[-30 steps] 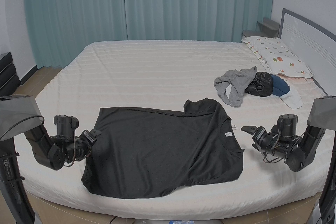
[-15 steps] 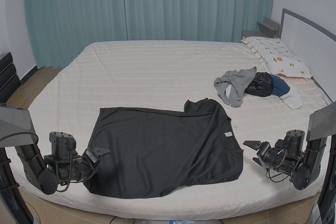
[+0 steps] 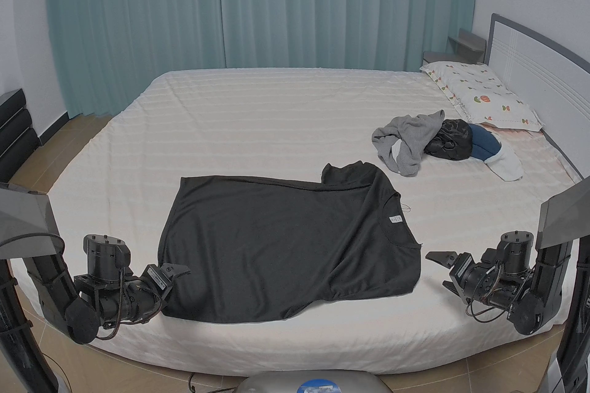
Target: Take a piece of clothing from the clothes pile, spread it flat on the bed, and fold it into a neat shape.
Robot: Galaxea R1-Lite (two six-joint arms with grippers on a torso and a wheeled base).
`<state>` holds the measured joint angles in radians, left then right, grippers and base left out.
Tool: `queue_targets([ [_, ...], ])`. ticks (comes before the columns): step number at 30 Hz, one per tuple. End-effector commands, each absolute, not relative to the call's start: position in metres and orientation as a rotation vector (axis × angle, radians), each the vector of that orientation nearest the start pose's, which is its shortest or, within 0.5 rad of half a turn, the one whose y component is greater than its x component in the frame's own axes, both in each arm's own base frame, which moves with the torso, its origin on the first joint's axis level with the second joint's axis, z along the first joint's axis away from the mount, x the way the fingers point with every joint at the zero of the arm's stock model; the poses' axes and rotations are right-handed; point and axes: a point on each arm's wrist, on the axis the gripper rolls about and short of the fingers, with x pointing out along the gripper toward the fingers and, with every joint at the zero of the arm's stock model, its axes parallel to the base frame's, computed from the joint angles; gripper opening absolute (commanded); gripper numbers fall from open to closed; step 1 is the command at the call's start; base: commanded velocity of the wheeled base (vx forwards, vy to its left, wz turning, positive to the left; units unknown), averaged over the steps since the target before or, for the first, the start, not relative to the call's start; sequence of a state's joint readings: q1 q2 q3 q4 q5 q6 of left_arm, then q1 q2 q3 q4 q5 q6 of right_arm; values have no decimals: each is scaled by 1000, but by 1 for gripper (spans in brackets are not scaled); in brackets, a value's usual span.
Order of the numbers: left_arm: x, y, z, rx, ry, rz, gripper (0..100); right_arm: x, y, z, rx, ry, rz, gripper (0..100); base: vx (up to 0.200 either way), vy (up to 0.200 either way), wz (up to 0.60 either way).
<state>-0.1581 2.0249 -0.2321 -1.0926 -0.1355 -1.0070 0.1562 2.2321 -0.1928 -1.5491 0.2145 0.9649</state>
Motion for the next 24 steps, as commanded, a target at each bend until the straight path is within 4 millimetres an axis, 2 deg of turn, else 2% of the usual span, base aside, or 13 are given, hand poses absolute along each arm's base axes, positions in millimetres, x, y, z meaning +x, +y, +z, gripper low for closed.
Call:
queue_targets([
  [1, 240, -40, 17, -943, 779, 104, 100, 259, 46, -2, 947, 634, 97, 100, 0, 0, 0],
  [11, 234, -35, 10, -806, 759, 165, 100, 259, 46, -2, 947, 632, 100, 100, 0, 0, 0],
  [17, 241, -36, -10, -791, 804, 192, 100, 259, 47, -1, 947, 631, 102, 100, 0, 0, 0],
  [24, 249, -33, -29, -769, 755, 229, 100, 260, 47, -2, 947, 629, 101, 100, 0, 0, 0],
])
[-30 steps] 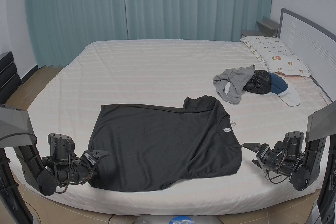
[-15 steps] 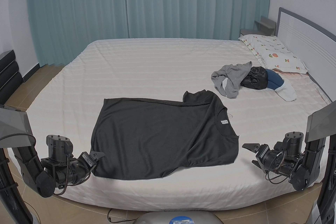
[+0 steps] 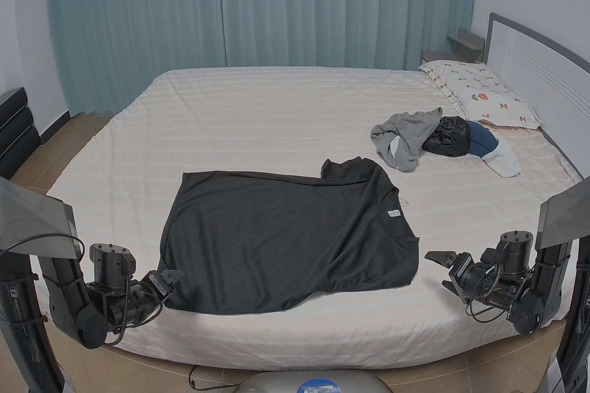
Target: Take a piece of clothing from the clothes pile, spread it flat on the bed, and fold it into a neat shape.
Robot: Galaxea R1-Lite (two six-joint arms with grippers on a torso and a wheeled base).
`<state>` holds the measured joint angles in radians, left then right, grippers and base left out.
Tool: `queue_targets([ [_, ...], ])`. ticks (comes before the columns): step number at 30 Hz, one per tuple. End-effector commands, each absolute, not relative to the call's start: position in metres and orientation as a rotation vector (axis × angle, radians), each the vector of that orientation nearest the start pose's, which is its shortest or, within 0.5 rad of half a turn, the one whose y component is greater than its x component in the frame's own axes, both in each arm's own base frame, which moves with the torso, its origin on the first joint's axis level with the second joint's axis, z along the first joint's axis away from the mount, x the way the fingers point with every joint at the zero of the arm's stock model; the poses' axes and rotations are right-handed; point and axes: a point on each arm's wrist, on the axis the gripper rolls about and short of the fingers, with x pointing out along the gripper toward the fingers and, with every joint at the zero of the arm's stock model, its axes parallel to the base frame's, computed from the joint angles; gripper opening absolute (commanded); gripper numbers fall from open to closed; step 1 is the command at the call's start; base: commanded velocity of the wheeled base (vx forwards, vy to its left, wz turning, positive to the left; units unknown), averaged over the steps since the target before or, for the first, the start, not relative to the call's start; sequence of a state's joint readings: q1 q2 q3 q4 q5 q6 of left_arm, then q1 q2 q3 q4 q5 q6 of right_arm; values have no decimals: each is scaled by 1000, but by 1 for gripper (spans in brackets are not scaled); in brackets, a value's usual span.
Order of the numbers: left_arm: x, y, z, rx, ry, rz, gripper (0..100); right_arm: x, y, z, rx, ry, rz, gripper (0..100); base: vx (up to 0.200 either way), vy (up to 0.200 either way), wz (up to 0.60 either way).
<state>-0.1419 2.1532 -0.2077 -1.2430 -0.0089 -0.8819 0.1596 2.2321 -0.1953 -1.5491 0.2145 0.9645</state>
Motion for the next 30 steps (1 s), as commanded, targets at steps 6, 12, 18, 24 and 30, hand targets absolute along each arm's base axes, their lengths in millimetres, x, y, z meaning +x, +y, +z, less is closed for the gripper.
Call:
queue_targets([
  [6, 252, -27, -37, -739, 735, 249, 100, 260, 47, -2, 947, 629, 101, 100, 0, 0, 0],
  [12, 252, -22, -33, -749, 711, 263, 0, 260, 47, -2, 941, 630, 102, 100, 0, 0, 0],
  [18, 249, -21, -24, -750, 686, 260, 0, 259, 51, -1, 922, 630, 116, 100, 0, 0, 0],
  [24, 249, -20, -7, -752, 622, 252, 0, 261, 60, -7, 884, 651, 144, 100, 0, 0, 0],
  [30, 247, -19, -3, -755, 611, 250, 0, 277, 67, -28, 815, 672, 163, 100, 0, 0, 0],
])
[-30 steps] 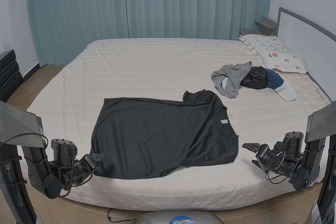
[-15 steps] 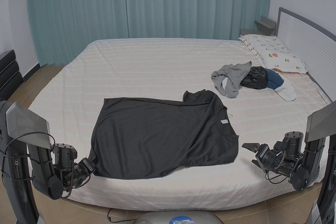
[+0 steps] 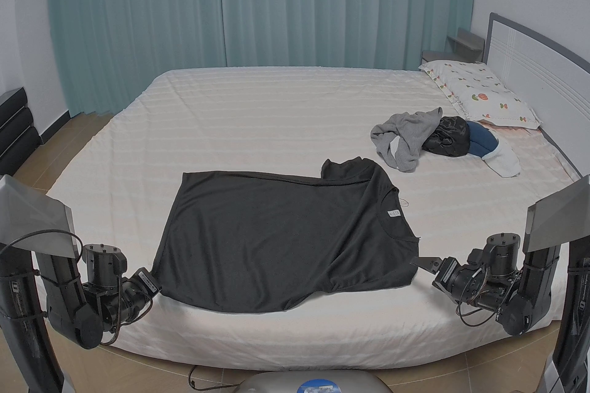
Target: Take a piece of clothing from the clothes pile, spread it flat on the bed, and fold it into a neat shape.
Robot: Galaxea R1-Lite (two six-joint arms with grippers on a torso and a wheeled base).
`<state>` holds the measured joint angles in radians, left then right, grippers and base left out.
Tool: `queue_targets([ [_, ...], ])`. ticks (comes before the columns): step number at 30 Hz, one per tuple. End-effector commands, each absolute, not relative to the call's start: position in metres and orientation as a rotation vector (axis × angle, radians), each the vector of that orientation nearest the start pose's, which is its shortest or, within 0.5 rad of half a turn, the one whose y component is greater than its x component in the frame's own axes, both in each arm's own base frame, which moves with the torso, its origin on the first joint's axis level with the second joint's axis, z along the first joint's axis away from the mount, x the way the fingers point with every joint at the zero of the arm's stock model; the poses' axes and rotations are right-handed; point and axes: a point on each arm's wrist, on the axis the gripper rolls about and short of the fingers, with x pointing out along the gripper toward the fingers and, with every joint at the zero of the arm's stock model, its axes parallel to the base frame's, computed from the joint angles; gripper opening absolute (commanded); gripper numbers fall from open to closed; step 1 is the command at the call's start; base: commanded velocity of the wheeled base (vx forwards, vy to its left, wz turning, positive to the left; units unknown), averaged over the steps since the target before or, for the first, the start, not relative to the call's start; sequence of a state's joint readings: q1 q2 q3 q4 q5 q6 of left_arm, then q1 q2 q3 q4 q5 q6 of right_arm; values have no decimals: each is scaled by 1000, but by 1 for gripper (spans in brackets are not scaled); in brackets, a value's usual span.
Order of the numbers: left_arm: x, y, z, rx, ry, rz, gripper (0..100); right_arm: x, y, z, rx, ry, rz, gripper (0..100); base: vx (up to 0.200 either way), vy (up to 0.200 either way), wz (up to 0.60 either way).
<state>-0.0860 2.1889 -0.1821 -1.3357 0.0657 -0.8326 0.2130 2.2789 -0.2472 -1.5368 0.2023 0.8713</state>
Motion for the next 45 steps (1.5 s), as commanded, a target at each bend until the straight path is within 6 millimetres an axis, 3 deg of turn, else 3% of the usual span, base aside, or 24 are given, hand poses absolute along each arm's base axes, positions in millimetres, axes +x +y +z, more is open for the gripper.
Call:
queue_targets([
  [1, 247, -19, -1, -757, 603, 249, 0, 281, 69, -36, 809, 680, 161, 100, 0, 0, 0],
  [9, 247, -19, 2, -761, 588, 244, 0, 294, 73, -41, 803, 669, 170, 100, 0, 0, 0],
  [12, 248, -18, 2, -762, 586, 246, 0, 310, 78, -41, 792, 681, 171, 100, 0, 0, 0],
  [16, 248, -17, 3, -764, 583, 249, 0, 318, 80, -40, 792, 676, 173, 100, 0, 0, 0],
  [17, 248, -17, 3, -764, 583, 249, 0, 319, 80, -39, 793, 672, 174, 0, 0, 0, 0],
  [28, 257, -12, 5, -778, 544, 257, 0, 336, 81, -21, 782, 582, 213, 0, 0, 0, 0],
  [38, 268, -1, 4, -812, 500, 291, 0, 392, 84, 10, 791, 527, 214, 0, 0, 0, 0],
  [45, 277, 0, 0, -881, 483, 311, 0, 430, 84, 19, 800, 518, 195, 0, 0, 0, 0],
])
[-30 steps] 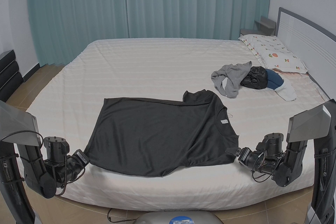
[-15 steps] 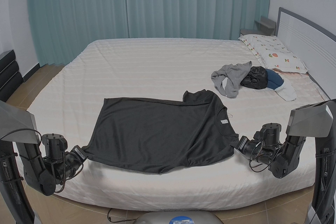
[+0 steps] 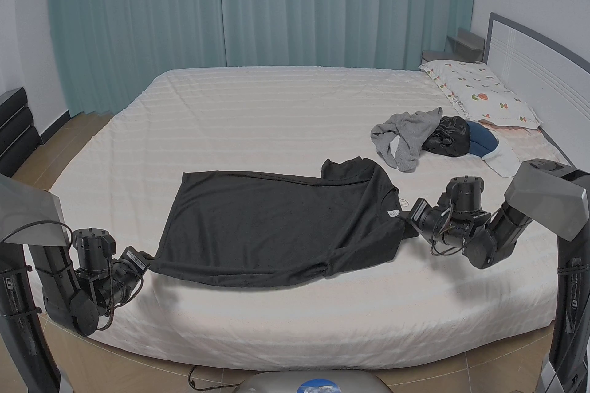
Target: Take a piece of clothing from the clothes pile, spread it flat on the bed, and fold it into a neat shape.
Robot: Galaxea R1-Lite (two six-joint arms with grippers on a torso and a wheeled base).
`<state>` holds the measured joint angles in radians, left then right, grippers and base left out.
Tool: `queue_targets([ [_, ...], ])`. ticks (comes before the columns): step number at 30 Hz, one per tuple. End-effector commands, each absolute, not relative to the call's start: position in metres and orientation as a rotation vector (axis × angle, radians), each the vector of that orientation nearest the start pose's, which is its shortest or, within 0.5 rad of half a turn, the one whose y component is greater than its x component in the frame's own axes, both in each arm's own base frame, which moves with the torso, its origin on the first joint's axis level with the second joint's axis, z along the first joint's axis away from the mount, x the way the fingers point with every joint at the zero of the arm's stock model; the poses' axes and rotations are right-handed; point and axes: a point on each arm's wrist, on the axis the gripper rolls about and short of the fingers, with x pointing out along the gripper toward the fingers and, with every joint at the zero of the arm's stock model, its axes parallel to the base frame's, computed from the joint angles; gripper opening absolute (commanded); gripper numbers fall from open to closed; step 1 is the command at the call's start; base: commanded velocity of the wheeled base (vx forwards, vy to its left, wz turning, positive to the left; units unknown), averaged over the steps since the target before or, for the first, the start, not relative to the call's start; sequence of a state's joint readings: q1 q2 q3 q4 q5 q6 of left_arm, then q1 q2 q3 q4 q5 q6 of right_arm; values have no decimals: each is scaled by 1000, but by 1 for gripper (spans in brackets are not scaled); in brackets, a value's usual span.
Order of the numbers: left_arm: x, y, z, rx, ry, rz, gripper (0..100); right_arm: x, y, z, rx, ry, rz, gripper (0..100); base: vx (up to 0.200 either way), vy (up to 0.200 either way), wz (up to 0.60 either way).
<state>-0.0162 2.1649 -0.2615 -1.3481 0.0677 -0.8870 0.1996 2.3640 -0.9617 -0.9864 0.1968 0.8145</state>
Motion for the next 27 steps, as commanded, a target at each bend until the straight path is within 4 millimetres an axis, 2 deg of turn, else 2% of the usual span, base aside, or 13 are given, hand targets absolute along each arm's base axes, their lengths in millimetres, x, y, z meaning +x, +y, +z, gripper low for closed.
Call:
queue_targets([
  [1, 277, 0, 1, -882, 481, 311, 0, 437, 84, 19, 802, 514, 191, 0, 0, 0, 0],
  [8, 276, 0, 3, -884, 475, 309, 0, 466, 92, 15, 794, 461, 180, 0, 0, 0, 0],
  [12, 275, 0, 3, -884, 477, 309, 0, 476, 96, 10, 794, 441, 186, 0, 0, 0, 0],
  [16, 275, 0, 2, -884, 481, 312, 0, 494, 108, -6, 784, 380, 144, 0, 0, 0, 0],
  [22, 274, 0, 1, -884, 486, 313, 0, 495, 112, -22, 778, 398, 131, 0, 0, 0, 0],
  [23, 274, 0, 1, -884, 486, 313, 0, 496, 112, -24, 776, 399, 131, 100, 0, 0, 0],
  [27, 274, 0, 1, -884, 487, 313, 0, 496, 111, -27, 778, 398, 133, 100, 0, 0, 0],
])
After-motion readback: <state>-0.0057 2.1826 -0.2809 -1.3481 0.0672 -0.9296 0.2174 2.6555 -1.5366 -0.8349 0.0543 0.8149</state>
